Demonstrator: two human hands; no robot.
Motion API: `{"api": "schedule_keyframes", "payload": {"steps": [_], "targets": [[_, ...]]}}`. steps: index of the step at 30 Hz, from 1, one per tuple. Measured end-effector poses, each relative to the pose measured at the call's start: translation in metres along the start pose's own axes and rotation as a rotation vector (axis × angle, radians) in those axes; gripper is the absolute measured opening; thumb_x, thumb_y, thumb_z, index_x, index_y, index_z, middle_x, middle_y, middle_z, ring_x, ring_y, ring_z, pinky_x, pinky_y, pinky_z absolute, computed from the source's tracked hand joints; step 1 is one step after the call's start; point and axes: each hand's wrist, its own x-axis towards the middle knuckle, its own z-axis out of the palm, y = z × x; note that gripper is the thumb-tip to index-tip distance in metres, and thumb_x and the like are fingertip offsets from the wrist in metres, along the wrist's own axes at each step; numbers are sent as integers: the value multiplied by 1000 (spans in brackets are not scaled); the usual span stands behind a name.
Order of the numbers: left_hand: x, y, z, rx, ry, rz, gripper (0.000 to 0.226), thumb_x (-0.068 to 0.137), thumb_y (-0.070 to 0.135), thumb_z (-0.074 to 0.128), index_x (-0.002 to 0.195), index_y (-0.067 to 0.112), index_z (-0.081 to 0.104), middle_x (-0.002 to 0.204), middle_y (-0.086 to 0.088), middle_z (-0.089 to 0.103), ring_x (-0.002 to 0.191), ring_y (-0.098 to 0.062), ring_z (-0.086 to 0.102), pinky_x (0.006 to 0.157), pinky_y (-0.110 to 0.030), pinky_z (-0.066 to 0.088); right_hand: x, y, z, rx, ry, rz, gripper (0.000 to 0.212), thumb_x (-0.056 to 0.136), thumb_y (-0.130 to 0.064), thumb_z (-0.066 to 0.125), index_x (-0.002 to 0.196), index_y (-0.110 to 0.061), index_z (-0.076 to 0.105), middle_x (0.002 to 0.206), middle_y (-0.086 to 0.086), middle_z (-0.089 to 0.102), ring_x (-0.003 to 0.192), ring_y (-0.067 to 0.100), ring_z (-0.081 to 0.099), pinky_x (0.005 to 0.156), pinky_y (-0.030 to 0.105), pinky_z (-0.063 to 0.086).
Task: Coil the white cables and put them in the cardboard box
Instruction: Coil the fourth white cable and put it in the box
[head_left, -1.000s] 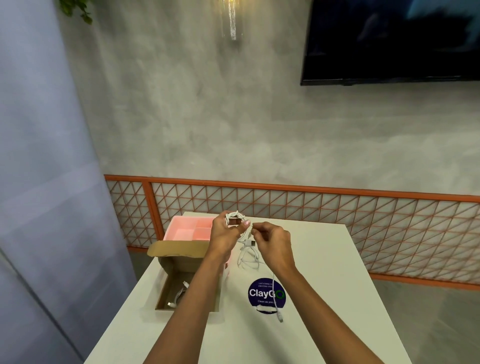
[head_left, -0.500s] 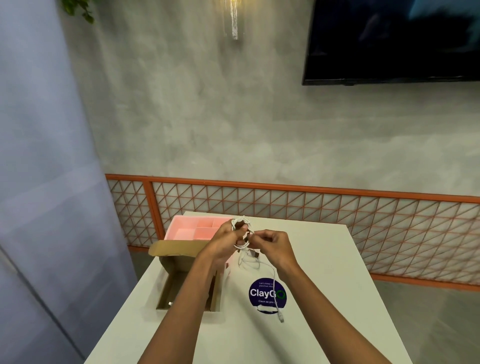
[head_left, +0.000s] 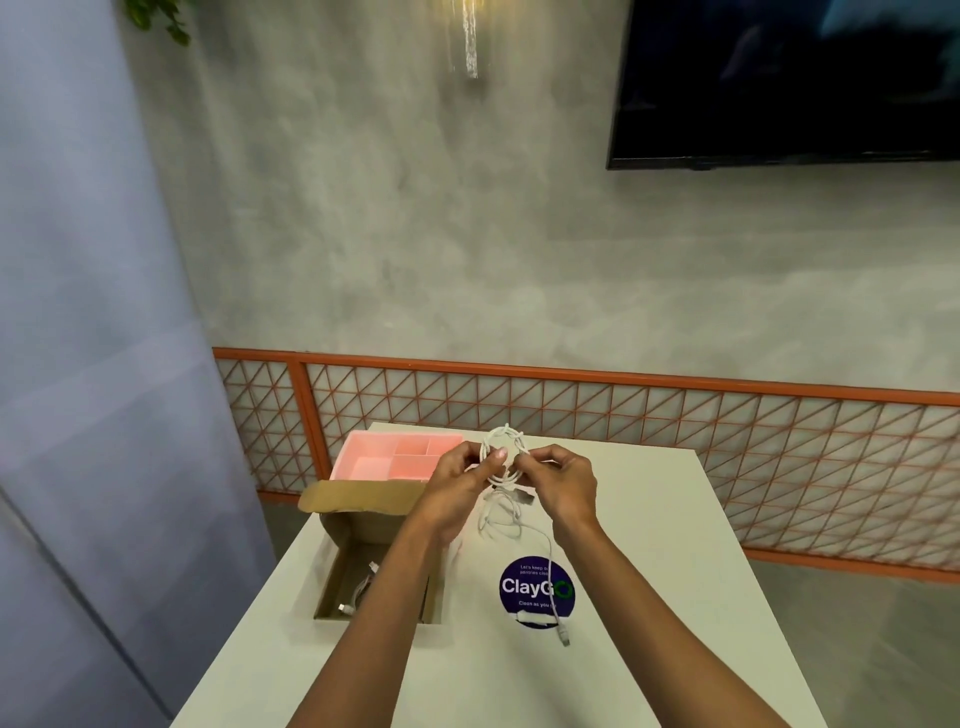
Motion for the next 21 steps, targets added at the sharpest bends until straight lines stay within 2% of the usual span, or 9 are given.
{"api": "schedule_keyframes", "payload": {"steps": [3,5,7,11,15,18,21], "targets": [[4,-10,-1,147,178,67,26,85,27,69,99,5,68,100,-14,71,98,-29,66,83,-33,55,3,0,0,24,26,-8,4,75,-8,71,77,-9,68,76,12,73,69,22,71,64,35,61],[6,-17,2,186,276,44,30,82,37,69,93,9,68,95,-9,72,95,-27,66,89,-40,54,3,2,2,52,24,-16,4,75,-8,70,77,-9,67,75,12,73,72,23,71,68,39,61],[6,-18,7,149,319,21,32,82,40,69,89,9,66,90,-8,72,91,-25,68,87,-39,55,2,3,4,83,10,-13,3,77,-8,69,79,-9,66,77,12,73,72,22,70,69,37,60],[5,-13,12,35,368,83,25,81,26,73,88,3,67,83,-7,73,81,-23,70,83,-37,57,1,3,4,156,-51,18,8,81,-8,66,76,-10,59,80,13,73,74,22,70,69,35,57],[4,-8,14,-40,371,124,21,79,14,75,90,-2,67,82,-10,72,78,-23,68,77,-33,57,0,-1,1,182,-112,31,12,82,-7,64,75,-11,56,77,8,69,68,16,64,60,23,49],[3,-2,16,-46,334,158,10,79,10,74,84,4,68,82,-10,72,76,-21,69,70,-28,57,3,-3,-3,247,-164,68,16,83,-4,59,71,-12,52,70,5,67,53,10,54,54,18,44],[2,2,16,-31,321,154,6,82,12,71,83,9,67,81,-7,71,77,-20,68,74,-31,57,5,-4,-6,243,-220,91,14,84,-4,56,73,-12,57,66,2,68,50,9,50,47,13,42]]}}
